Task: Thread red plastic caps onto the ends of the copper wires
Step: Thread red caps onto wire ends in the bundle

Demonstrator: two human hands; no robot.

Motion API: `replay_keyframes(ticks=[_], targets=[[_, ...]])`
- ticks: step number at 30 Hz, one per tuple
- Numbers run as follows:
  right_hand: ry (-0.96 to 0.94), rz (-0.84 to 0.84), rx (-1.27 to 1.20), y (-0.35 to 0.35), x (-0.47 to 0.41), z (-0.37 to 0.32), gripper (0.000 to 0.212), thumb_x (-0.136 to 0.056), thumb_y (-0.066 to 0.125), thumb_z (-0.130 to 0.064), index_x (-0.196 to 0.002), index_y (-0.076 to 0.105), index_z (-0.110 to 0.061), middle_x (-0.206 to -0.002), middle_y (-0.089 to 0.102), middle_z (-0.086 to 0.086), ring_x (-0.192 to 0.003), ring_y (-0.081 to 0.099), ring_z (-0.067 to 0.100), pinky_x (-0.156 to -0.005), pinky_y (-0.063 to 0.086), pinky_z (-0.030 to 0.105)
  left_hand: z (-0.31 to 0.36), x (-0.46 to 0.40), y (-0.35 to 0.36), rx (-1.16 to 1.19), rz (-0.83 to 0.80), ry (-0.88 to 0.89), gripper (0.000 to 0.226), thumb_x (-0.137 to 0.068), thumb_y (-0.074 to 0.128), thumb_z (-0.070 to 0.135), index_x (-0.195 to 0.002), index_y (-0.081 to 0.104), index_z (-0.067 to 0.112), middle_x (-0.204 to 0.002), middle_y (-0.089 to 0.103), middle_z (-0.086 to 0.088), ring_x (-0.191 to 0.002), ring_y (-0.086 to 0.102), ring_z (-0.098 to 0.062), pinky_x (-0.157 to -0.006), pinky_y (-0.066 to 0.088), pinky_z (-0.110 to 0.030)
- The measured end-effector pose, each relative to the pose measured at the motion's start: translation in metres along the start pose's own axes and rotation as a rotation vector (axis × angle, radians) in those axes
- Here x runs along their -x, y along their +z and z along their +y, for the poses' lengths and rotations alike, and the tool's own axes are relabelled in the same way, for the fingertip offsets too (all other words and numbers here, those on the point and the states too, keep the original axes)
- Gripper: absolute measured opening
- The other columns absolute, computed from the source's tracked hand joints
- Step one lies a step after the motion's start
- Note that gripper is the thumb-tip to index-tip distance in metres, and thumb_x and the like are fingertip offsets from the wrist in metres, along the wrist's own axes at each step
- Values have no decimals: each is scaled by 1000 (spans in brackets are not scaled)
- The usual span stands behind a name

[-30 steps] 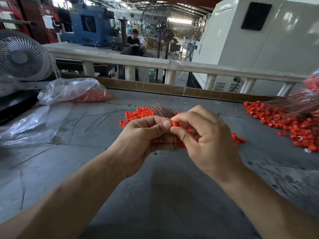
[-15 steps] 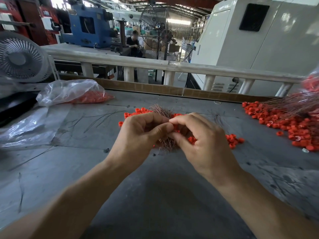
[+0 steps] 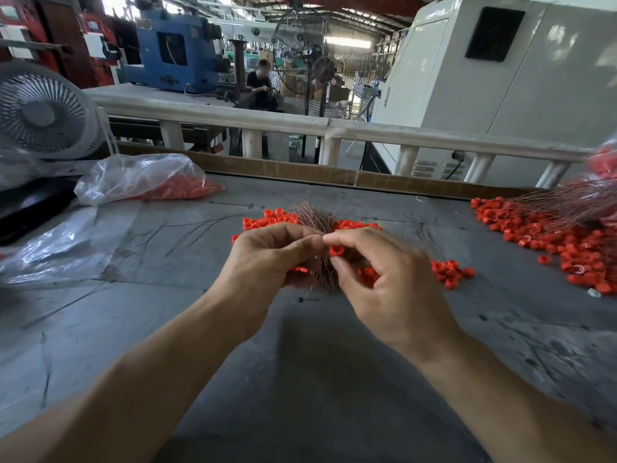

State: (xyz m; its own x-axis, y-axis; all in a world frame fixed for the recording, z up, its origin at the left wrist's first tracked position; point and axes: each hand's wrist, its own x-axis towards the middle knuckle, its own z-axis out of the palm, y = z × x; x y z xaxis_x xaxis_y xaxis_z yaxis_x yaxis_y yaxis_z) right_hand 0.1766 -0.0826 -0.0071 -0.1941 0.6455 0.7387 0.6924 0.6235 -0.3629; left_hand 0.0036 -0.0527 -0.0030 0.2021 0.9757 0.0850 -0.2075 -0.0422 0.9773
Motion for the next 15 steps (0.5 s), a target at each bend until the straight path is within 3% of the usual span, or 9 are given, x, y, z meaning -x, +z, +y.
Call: replay_keyframes(ticks=[3, 7, 15], targets=[[35, -7, -18, 0, 0, 1, 22, -89, 74, -6, -108, 74, -16, -100, 71, -9, -93, 66, 0, -83, 47, 8, 0, 0, 0, 24, 6, -7, 24, -80, 72, 20, -95, 70, 1, -88, 70, -15, -80, 63, -26, -70, 54, -35], [32, -72, 8, -1, -1, 4, 18, -87, 74, -5, -100, 71, -16, -99, 64, -9, -89, 62, 5, -78, 48, 13, 1, -2, -1, 100, 65, -12, 11, -91, 67, 13, -94, 67, 2, -80, 70, -11, -71, 64, -22, -64, 55, -32], [19, -157, 89, 1, 0, 4, 19, -86, 74, -5, -99, 69, -18, -98, 59, -13, -82, 50, -5, -78, 39, 8, 0, -7, -9, -20, 178, 23, 11, -95, 67, 12, -87, 71, 5, -83, 76, -13, -69, 71, -22, -62, 61, -29]])
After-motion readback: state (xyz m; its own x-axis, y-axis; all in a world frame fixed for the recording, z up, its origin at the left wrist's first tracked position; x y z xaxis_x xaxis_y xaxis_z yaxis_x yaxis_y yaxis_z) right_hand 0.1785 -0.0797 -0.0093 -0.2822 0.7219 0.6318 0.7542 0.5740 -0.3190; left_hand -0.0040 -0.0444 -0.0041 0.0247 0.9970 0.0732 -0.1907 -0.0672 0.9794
